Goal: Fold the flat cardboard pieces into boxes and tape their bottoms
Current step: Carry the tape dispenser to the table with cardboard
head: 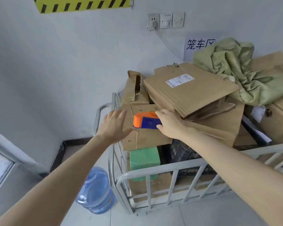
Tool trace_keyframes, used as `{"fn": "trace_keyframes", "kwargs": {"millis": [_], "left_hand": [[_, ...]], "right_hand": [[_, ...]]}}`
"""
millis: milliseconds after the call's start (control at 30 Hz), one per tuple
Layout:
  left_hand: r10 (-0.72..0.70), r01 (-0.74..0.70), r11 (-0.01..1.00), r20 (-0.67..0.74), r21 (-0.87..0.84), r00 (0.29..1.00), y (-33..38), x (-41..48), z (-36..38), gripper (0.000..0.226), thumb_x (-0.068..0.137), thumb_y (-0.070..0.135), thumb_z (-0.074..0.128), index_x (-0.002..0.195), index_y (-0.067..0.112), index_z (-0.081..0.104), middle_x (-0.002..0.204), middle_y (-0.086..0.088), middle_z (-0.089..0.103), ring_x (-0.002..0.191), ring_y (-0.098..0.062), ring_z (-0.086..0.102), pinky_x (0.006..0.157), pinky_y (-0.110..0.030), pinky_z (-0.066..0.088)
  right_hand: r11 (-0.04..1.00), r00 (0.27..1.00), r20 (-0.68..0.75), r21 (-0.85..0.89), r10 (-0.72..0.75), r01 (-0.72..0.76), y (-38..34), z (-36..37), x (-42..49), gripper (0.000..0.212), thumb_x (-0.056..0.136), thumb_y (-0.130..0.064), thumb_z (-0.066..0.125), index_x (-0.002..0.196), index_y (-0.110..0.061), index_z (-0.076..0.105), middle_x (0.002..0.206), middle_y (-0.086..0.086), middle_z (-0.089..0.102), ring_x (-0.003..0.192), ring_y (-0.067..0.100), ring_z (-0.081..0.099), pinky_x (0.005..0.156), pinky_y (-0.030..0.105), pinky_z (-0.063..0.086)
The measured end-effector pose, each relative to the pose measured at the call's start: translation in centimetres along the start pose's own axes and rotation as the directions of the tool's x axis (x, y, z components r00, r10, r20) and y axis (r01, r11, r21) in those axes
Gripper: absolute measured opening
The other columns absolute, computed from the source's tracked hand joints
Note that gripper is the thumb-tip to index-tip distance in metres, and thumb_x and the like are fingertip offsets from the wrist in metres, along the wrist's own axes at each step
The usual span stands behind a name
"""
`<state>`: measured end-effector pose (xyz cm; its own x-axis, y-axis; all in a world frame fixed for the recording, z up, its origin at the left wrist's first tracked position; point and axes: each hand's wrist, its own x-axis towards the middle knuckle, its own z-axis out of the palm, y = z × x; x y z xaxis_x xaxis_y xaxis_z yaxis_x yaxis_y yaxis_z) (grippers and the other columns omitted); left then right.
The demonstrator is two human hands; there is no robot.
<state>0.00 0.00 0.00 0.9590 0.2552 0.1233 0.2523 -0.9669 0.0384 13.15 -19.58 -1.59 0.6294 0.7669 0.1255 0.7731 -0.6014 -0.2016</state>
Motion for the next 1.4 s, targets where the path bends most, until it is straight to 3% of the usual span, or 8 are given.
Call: {"fn": "trace_keyframes", "kwargs": {"millis": [167,400,600,733,900,1133,1233,1400], "left_hand": [[-0.009,0.011,1.0,0.058,-0.024,0.998,-2.1,2.7,2.6,0.075,0.089,0.052,0.054,0.148,0.014,0.026,0.15,-0.008,0.036,0.138,-0.026,0.029,0.112,-0.04,0.028],[0.018,-0.012,0.998,0.091,-0.06,0.996,-2.9,5.2,4.9,0.072,0.091,0.048,0.052,0.149,0.015,0.025,0.149,-0.007,0.036,0.137,-0.026,0.03,0.112,-0.039,0.027],[-0.004,0.012,0.999,0.145,-0.05,0.989,-2.7,6.9,5.6,0.062,0.093,0.043,0.051,0.146,0.016,0.031,0.142,-0.006,0.045,0.132,-0.027,0.038,0.108,-0.038,0.031],[0.003,0.004,0.999,0.151,-0.05,0.988,-2.9,7.8,6.5,0.04,0.095,0.034,0.047,0.129,0.014,0.048,0.117,-0.007,0.062,0.109,-0.029,0.055,0.096,-0.037,0.039],[0.05,-0.043,0.998,0.158,-0.05,0.986,-3.0,8.5,7.2,0.019,0.095,0.025,0.041,0.093,0.017,0.058,0.083,-0.002,0.062,0.076,-0.026,0.056,0.074,-0.035,0.046],[-0.057,0.069,0.996,0.187,-0.058,0.981,-3.6,9.1,7.7,0.023,0.094,0.011,0.043,0.101,0.009,0.065,0.096,-0.009,0.066,0.083,-0.029,0.063,0.072,-0.042,0.054],[-0.061,0.07,0.997,0.167,-0.045,0.984,-3.7,8.8,7.9,0.02,0.092,0.007,0.045,0.099,0.007,0.064,0.094,-0.01,0.065,0.081,-0.031,0.063,0.068,-0.043,0.054],[-0.031,0.03,1.0,0.156,0.007,0.987,-3.1,7.9,7.5,0.013,0.091,0.003,0.047,0.088,0.008,0.059,0.081,-0.007,0.057,0.07,-0.029,0.057,0.058,-0.041,0.051]], "right_hand": [[0.996,0.997,0.063,-0.07,0.053,-0.048,0.5,2.4,2.8,0.046,0.092,-0.024,0.06,0.132,-0.012,0.041,0.129,0.01,0.05,0.114,0.03,0.054,0.084,0.044,0.053],[0.994,0.995,0.103,-0.107,-0.006,0.017,1.4,5.3,5.0,0.079,0.093,-0.027,0.061,0.153,-0.017,0.01,0.143,0.012,0.04,0.126,0.031,0.046,0.091,0.041,0.05],[0.953,0.986,0.077,-0.253,-0.151,0.166,3.3,8.5,6.2,0.094,0.087,-0.028,0.068,0.155,-0.019,0.004,0.122,0.013,0.052,0.112,0.032,0.053,0.109,0.049,0.033],[0.932,0.968,-0.024,-0.276,-0.249,0.233,4.1,9.6,6.8,0.102,0.069,-0.017,0.082,0.151,-0.015,0.02,0.094,0.011,0.058,0.081,0.03,0.061,0.083,0.045,0.051],[0.922,0.948,-0.08,-0.271,-0.307,0.276,4.6,9.8,7.2,0.094,0.068,-0.005,0.078,0.146,-0.015,0.026,0.082,0.009,0.057,0.068,0.027,0.059,0.065,0.039,0.052],[0.907,0.932,-0.041,-0.246,-0.361,0.341,5.2,9.0,7.8,0.087,0.073,-0.012,0.077,0.147,-0.016,0.032,0.078,0.011,0.061,0.066,0.027,0.06,0.06,0.038,0.051],[0.905,0.93,-0.006,-0.233,-0.367,0.356,5.1,8.7,7.7,0.083,0.08,-0.016,0.073,0.15,-0.018,0.03,0.079,0.012,0.063,0.067,0.028,0.061,0.059,0.038,0.052],[0.909,0.932,-0.048,-0.246,-0.358,0.337,4.9,7.9,7.1,0.084,0.068,-0.014,0.081,0.143,-0.015,0.044,0.069,0.01,0.06,0.051,0.026,0.057,0.046,0.033,0.046]]}}
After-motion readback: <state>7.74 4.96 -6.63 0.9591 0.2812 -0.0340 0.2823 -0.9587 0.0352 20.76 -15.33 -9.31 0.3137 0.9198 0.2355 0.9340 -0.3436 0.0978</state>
